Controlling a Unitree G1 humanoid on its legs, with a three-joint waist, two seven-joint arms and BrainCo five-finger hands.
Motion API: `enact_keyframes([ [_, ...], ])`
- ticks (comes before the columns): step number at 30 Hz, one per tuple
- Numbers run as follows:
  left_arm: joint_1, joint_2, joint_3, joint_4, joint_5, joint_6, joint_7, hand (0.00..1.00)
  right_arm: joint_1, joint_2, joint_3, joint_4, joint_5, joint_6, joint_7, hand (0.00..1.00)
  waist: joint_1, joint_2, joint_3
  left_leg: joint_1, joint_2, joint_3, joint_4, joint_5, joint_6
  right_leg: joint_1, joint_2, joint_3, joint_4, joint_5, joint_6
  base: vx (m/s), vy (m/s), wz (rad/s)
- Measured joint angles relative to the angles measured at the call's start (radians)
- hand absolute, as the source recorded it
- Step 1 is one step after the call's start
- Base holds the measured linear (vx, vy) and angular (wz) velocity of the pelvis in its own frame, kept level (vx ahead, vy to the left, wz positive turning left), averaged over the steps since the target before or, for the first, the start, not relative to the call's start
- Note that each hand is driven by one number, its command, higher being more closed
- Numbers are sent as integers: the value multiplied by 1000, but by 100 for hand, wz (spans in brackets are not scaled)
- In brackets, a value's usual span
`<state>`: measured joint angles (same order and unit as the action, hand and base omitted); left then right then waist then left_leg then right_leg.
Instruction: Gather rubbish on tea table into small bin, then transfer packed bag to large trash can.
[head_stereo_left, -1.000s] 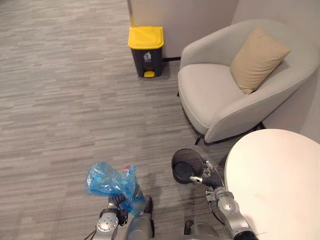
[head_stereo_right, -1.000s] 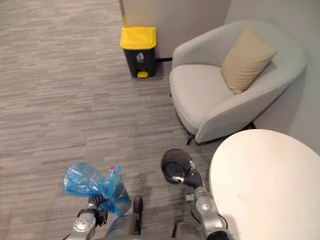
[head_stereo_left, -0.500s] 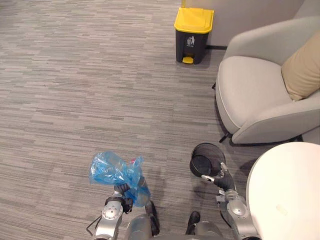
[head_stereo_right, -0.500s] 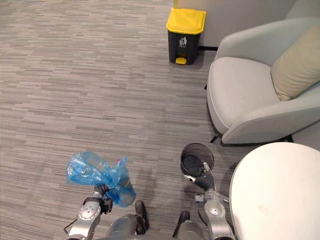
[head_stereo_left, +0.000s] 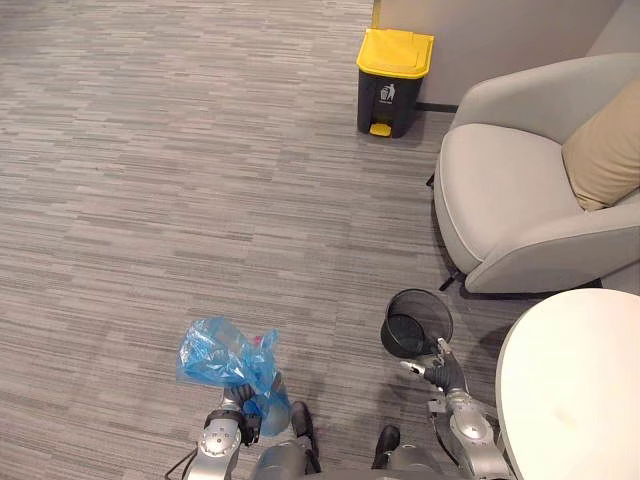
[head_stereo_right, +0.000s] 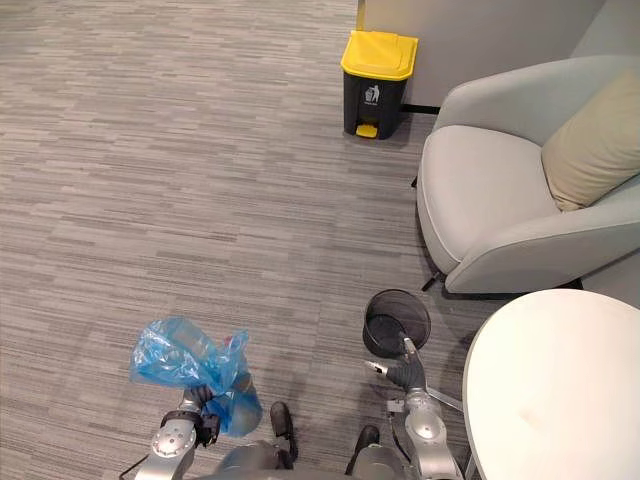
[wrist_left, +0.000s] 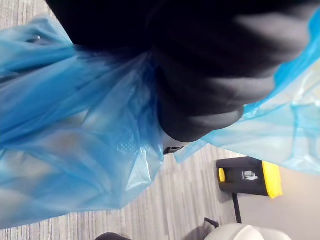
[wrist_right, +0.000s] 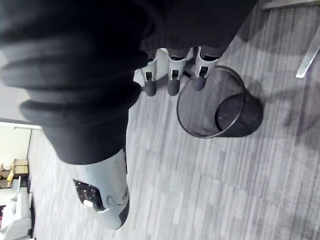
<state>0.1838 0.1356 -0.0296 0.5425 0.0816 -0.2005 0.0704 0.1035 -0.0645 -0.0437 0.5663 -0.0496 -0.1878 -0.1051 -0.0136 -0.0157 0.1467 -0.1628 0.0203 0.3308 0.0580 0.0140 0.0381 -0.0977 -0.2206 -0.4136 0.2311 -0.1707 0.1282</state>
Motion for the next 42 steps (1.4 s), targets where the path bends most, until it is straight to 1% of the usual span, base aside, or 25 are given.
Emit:
enact_keyframes([
  [3, 29, -2, 1, -2, 0, 1, -2, 100, 1, 1, 1, 0, 0, 2, 0, 0, -1, -15, 0, 0, -25, -10, 76, -82, 20, -28, -57, 57, 146, -10, 2, 237, 87, 7],
  [5, 35, -1, 4, -10, 0, 2, -1, 100, 3, 3, 2, 1, 0, 1, 1, 0, -9, -14, 2, 28, -24, -30, 93, -112, 33, -97, -70, 142, 333, 23, -7, 246, 121, 14],
  [6, 34, 3, 3, -17, -1, 3, 0, 100, 8, 5, 2, 5, 0, 1, 2, 0, -20, 5, 11, 44, -7, -56, 104, -131, 38, -147, -42, 193, 408, -13, -4, 203, 42, 30],
  [9, 10, 18, 4, -22, -1, 3, 1, 100, 9, 3, 4, 7, 0, 1, 1, 0, -31, 5, 20, 90, 21, -102, 90, -150, 34, -211, 45, 206, 338, -55, -36, 294, -15, 42],
  [11, -19, 18, 4, -22, -1, 5, 1, 100, 13, -5, 6, 8, 1, 1, 1, 0, -46, 6, 31, 139, 32, -141, 81, -162, 4, -243, 106, 189, 160, -15, -62, 358, -92, 66],
  [13, -27, 20, 7, -21, -1, 5, 1, 100, 12, -6, 6, 8, 0, 1, 1, 0, -55, -1, 32, 169, 30, -161, 82, -182, -29, -247, 126, 192, 21, 64, -73, 390, -142, 59],
  [14, -27, 24, 14, -21, -1, 5, 0, 100, 16, -5, 7, 7, 0, 1, 1, 0, -56, -16, 33, 200, 23, -172, 94, -212, -75, -245, 130, 200, -69, 158, -77, 430, -198, 53],
  [15, -26, 23, 18, -21, 0, 6, 0, 100, 24, -9, 7, 6, 0, 1, 1, 0, -60, -30, 28, 216, 22, -189, 102, -238, -90, -238, 125, 201, -46, 243, -117, 501, -268, 51],
  [16, -27, 19, 19, -19, 0, 6, 0, 100, 27, -17, 7, 5, 0, 1, 1, 0, -61, -18, 31, 230, 33, -195, 106, -254, -102, -242, 130, 191, -8, 244, -153, 333, -197, 28],
  [18, -13, 4, 20, -22, 0, 5, -3, 100, 27, -36, 1, -10, 0, 2, 1, 0, -57, 51, 28, 222, 103, -191, 172, -285, -147, -245, 182, 160, 50, 148, -168, 459, -222, 9],
  [20, -9, -2, 22, -22, -1, 7, -5, 100, 37, -28, 2, -31, 0, 6, 2, 0, -58, 55, 29, 174, 152, -186, 352, -270, -171, -193, 213, 144, 49, 114, -196, 493, -238, 4],
  [21, 2, -18, 26, -23, -1, 7, -6, 100, 65, -20, 3, -78, 0, 8, 2, 0, -55, 57, 31, 134, 196, -184, 542, -228, -187, -122, 244, 147, 30, 93, -218, 583, -242, -22],
  [22, 20, -36, 29, -24, -1, 7, -7, 100, 84, -18, 9, -131, 1, 6, 2, 0, -45, 54, 32, 83, 246, -171, 724, -214, -184, -51, 271, 170, -1, 82, -227, 479, -190, -44],
  [24, 23, -61, 30, -27, -1, 7, -7, 100, 84, -17, 6, -183, 2, -2, 1, 0, -25, 45, 29, 14, 284, -124, 870, -229, -162, 21, 287, 209, -45, 80, -230, 400, -111, -69],
  [25, 21, -73, 30, -46, -1, 8, -7, 100, 75, -6, 2, -204, 10, -7, 0, 0, -18, 31, 31, -49, 291, -85, 885, -254, -121, 62, 285, 248, -82, 78, -233, 434, -79, -70],
  [27, 21, -74, 30, -67, -1, 8, -7, 100, 76, -2, -1, -196, 11, -3, -1, 0, 1, 24, 35, -96, 285, -75, 794, -275, -88, 104, 283, 295, -112, 78, -233, 346, 28, -80],
  [30, 6, -76, 30, -66, -1, 8, -7, 100, 81, 5, -8, -180, 10, 0, -1, 0, 3, 13, 41, -145, 217, -119, 564, -270, -95, 154, 249, 341, -133, 55, -207, 284, 141, -53],
  [32, -10, -80, 30, -65, -1, 8, -6, 100, 74, 7, -32, -127, 10, 1, -4, 0, 4, 16, 39, -153, 142, -205, 320, -220, -126, 182, 216, 379, -133, 22, -166, 298, 265, -46],
  [34, -4, -82, 30, -61, -2, 7, -4, 100, 73, -9, -35, -91, 10, 2, -5, 0, 9, 52, 20, -152, 138, -253, 223, -150, -131, 185, 226, 421, -125, -23, -127, 245, 309, -78],
  [35, 6, -77, 32, -53, -2, 13, -4, 100, 71, -12, -35, -64, 9, 7, -5, 0, 16, 47, 6, -143, 123, -247, 258, -99, -116, 179, 203, 459, -78, -69, -102, 308, 376, -83],
  [36, 12, -71, 31, -53, -2, 16, -4, 100, 77, -8, -33, -62, 9, 8, -5, 0, 15, 32, 1, -139, 106, -236, 274, -98, -113, 176, 181, 472, -53, -94, -89, 399, 426, -61],
  [38, 15, -63, 30, -39, -2, 23, -4, 100, 82, 17, -27, -45, 8, 8, -3, 0, 2, -26, -28, -113, 39, -170, 288, -148, -71, 103, 102, 499, 121, -148, -45, 352, 309, -45],
  [39, 15, -60, 28, -38, -2, 26, -4, 100, 72, 20, -25, -39, 8, 9, -3, 0, 1, -28, -27, -101, 34, -156, 284, -159, -62, 73, 94, 499, 188, -141, -35, 354, 293, -60],
  [41, 21, -38, 19, -38, -2, 36, -2, 100, 50, 26, -11, -29, 0, 11, -1, 0, -3, -32, -17, -12, 13, -109, 240, -183, -30, -62, 57, 475, 489, -89, 40, 355, 265, -54],
  [42, 22, -33, 17, -38, -2, 39, -1, 100, 50, 26, -11, -27, -1, 11, -2, 0, -5, -28, -15, 16, 11, -106, 230, -191, -23, -82, 50, 448, 550, -93, 31, 370, 212, -27],
])
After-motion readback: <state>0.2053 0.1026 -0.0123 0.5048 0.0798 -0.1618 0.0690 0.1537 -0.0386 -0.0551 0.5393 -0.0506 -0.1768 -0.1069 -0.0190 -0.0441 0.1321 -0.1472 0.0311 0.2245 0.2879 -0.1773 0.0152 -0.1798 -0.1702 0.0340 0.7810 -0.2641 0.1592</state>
